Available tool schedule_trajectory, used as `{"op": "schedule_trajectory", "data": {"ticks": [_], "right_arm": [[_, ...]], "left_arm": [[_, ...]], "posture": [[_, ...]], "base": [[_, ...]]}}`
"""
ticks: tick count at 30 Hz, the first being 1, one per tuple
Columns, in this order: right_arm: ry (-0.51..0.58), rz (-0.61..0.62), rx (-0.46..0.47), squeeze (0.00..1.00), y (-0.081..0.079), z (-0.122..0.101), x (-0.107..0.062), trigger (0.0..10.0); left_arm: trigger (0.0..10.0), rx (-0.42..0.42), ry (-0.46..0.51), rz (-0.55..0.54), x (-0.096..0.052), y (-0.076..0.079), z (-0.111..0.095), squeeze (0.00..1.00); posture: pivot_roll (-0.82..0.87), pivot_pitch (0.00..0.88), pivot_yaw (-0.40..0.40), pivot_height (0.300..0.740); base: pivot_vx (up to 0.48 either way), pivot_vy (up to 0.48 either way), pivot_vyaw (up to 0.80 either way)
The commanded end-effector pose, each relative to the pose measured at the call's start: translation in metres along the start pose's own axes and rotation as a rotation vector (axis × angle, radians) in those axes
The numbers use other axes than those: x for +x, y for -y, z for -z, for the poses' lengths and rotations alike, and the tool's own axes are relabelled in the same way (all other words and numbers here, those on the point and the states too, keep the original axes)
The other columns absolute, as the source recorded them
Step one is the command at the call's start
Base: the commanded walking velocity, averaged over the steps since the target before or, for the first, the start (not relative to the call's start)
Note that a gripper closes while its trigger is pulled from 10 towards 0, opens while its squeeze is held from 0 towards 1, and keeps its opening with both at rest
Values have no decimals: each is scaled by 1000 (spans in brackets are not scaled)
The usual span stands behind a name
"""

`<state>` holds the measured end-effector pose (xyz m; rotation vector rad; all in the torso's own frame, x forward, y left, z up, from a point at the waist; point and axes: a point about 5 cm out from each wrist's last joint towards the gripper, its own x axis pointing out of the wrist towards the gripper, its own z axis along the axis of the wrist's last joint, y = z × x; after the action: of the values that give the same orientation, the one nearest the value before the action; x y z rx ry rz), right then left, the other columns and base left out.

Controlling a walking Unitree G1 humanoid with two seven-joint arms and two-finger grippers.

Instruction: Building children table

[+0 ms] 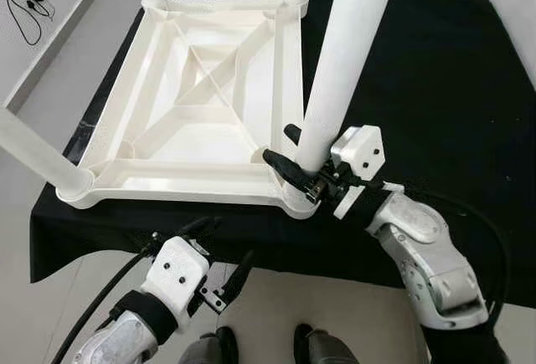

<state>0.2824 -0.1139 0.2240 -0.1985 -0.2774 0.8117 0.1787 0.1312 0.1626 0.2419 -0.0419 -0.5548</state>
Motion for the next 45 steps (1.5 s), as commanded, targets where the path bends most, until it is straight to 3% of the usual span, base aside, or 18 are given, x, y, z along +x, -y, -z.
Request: {"op": "schedule_trajectory", "data": {"ticks": [1, 14, 16, 22, 36, 41, 42, 45], "right_arm": [[-130, -11, 57, 0, 0, 33, -10, 10000], [-225, -36, 23, 0, 6, 46, -5, 10000], [-279, -40, 14, 0, 5, 48, -3, 10000], [-377, 109, 90, 0, 7, 49, 2, 10000], [-409, 244, 126, 0, 0, 56, -6, 10000], [-438, 372, 155, 0, -4, 58, -14, 10000], [-467, 461, 157, 0, -10, 59, -21, 10000], [-472, 494, 163, 0, -13, 59, -23, 10000]], "left_arm": [[10000, -1, -15, 1, -2, 2, 3, 0], [10000, 3, -15, -3, -3, 2, 3, 0], [10000, 2, -15, -5, -3, 2, 3, 0], [10000, 1, -12, -6, -3, 3, 2, 0], [10000, 6, -14, -8, -4, 2, 2, 0], [10000, 9, -16, -4, -4, 2, 3, 0], [10000, 10, -17, -2, -4, 2, 3, 0], [10000, 12, -17, -2, -4, 2, 3, 0]], "posture": [[38, 296, 18, 740], [40, 299, 16, 740], [35, 302, 10, 740], [28, 305, 5, 740], [29, 302, 8, 740], [27, 298, 10, 740], [28, 296, 10, 740], [31, 295, 10, 740]], "base": [[0, 0, 0], [0, 0, 0], [0, 0, 0], [0, 0, 0], [0, 0, 0], [0, 0, 0], [0, 0, 0], [0, 0, 0]]}}
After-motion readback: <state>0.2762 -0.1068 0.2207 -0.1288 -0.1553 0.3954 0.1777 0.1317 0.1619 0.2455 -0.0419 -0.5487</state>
